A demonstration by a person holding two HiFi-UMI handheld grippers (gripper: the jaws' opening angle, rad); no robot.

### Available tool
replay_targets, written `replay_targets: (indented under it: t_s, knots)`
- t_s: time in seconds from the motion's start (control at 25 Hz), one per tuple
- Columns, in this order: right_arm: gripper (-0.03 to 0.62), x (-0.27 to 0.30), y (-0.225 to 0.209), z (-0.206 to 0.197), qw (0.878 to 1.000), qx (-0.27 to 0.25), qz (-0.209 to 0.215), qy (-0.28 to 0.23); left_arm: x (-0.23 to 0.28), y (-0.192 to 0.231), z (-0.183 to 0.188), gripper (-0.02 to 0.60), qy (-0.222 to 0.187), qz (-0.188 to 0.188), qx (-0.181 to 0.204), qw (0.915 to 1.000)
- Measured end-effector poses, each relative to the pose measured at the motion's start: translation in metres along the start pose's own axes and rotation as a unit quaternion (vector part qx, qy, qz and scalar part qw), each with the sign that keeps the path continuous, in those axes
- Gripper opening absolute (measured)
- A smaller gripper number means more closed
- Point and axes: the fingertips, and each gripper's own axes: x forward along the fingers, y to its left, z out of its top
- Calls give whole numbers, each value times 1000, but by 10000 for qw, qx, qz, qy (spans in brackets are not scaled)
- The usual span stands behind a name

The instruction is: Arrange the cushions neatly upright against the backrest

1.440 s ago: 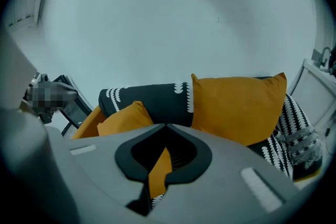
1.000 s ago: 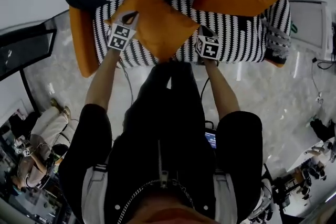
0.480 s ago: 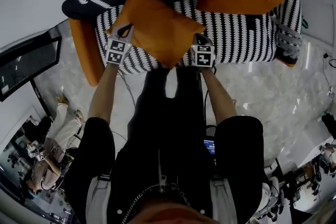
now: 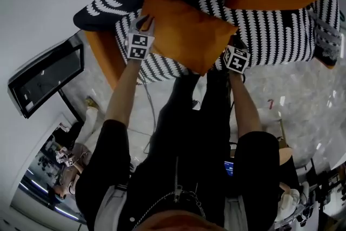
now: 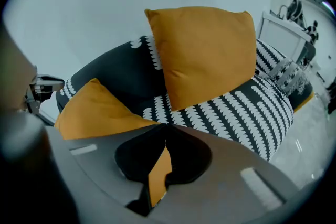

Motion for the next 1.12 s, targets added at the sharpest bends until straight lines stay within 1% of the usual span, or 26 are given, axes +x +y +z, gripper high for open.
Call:
replay_targets:
  t_s: [0.08, 0.16, 0.2, 0.24, 0.28, 0.36, 0.44, 0.48, 0.56, 0.64, 0.72, 0.88, 0.96, 1.04, 1.08, 1.12]
  knots:
    - [5, 14, -12, -1, 9994, 307, -117, 54, 22, 17, 2, 77, 120, 171, -98, 9997]
    - [21, 25, -25, -5, 9980, 563, -246, 176, 43, 30, 3, 90, 208, 276, -343, 9988]
    - [42, 30, -30, -6, 9973, 631, -306, 234, 53, 37, 2, 104, 241, 315, -511, 9979]
    - [57, 36, -34, -6, 9968, 662, -360, 274, 63, 44, 2, 131, 275, 361, -676, 9967]
    - [63, 42, -38, -5, 9964, 676, -407, 299, 72, 52, 2, 159, 316, 417, -814, 9953]
    - [66, 58, -44, -5, 9953, 743, -506, 365, 88, 69, 1, 180, 421, 533, -972, 9929]
    - [69, 69, -49, -8, 9927, 928, -634, 439, 100, 81, -1, 216, 548, 560, -1066, 9912]
    - [70, 73, -52, -11, 9910, 1053, -686, 465, 106, 84, -3, 219, 611, 530, -1122, 9904]
    - [103, 82, -56, -17, 9876, 1304, -691, 541, 115, 86, -9, 219, 706, 484, -1238, 9886]
    - [142, 99, -63, -24, 9851, 1487, -583, 642, 124, 81, -13, 219, 734, 490, -1304, 9875]
    - [178, 113, -67, -27, 9837, 1575, -472, 722, 132, 76, -16, 219, 712, 477, -1314, 9876]
    - [184, 129, -66, -29, 9810, 1740, -456, 729, 134, 74, -22, 213, 681, 374, -1211, 9896]
    - [184, 133, -76, -31, 9731, 2134, -524, 692, 137, 69, -23, 204, 669, 270, -1374, 9879]
    - [186, 138, -84, -33, 9565, 2784, -567, 669, 138, 69, -25, 190, 663, 204, -1492, 9864]
    - [186, 142, -85, -36, 9480, 3052, -577, 697, 137, 70, -27, 180, 666, 190, -1495, 9863]
    - [186, 145, -85, -42, 9423, 3207, -576, 766, 136, 70, -30, 164, 668, 178, -1479, 9866]
